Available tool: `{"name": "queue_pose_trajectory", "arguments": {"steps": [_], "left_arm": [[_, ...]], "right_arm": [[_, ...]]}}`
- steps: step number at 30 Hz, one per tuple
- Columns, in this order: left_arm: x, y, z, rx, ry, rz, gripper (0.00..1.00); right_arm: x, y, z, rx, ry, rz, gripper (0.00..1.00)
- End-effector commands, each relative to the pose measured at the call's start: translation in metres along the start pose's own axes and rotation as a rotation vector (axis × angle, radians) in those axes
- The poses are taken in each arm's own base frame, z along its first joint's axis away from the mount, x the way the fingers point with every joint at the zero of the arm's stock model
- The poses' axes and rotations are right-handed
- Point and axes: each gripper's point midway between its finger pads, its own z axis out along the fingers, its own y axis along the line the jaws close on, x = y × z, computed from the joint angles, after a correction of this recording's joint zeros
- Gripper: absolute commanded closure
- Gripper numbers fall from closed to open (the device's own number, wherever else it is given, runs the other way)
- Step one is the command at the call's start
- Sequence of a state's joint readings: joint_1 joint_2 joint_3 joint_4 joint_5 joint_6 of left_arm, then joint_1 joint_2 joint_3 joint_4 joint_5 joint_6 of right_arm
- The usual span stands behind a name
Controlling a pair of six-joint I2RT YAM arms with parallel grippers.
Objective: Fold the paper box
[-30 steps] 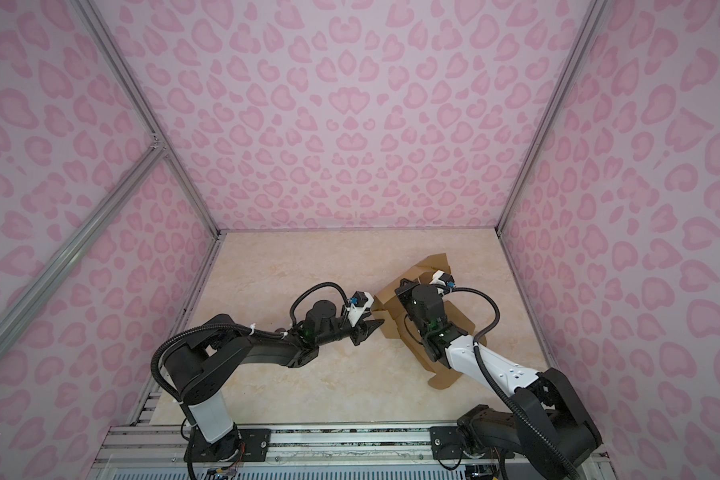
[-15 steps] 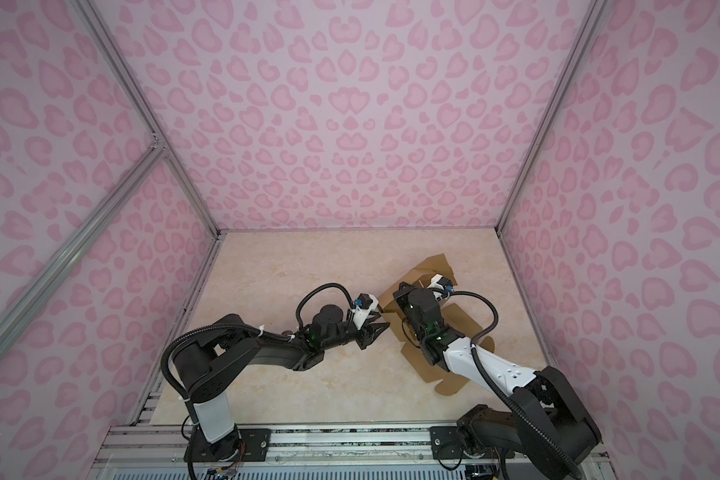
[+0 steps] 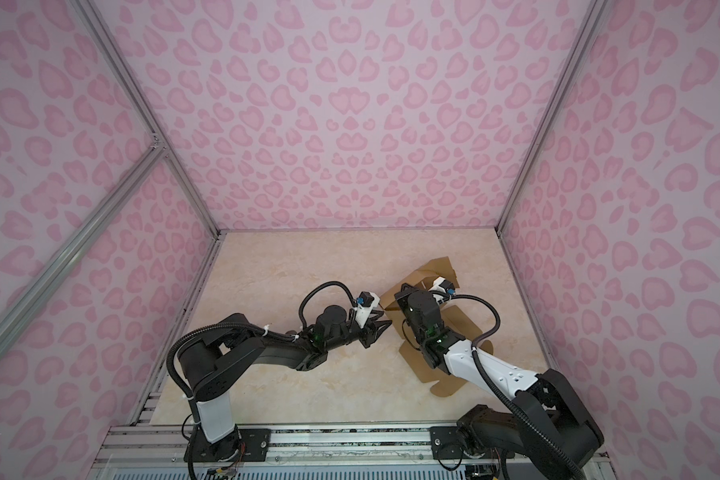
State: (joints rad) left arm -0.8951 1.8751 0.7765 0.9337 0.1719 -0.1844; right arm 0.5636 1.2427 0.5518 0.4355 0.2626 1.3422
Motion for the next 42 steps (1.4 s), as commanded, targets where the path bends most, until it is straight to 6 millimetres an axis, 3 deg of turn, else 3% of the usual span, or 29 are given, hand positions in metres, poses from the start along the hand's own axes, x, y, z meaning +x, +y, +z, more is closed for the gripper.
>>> {"name": "queue_pose_trajectory", "arguments": {"steps": [1, 10, 23, 36, 42], "left_arm": [[-0.021, 0.002, 0.0, -0.019, -0.08, -0.027, 0.56], [-0.027, 0.001, 0.003, -0.03, -0.104, -0.146, 0.55], [-0.021, 0.007, 0.004, -0.098, -0.107, -0.159, 0.53], [-0.018, 0.001, 0.004, -0.198, -0.127, 0.021, 0.52], [-0.015, 0.009, -0.001, -0.269, -0.145, 0.061, 0.54]], "right_arm": [[0.003, -0.008, -0.002, 0.026, 0.004, -0.008, 1.0], [-0.003, -0.011, -0.012, 0.048, -0.056, 0.009, 1.0], [-0.014, -0.022, -0.029, 0.103, -0.139, 0.064, 1.0], [-0.011, -0.027, -0.03, 0.144, -0.132, 0.096, 1.0], [-0.01, -0.026, -0.032, 0.156, -0.128, 0.091, 1.0]]}}
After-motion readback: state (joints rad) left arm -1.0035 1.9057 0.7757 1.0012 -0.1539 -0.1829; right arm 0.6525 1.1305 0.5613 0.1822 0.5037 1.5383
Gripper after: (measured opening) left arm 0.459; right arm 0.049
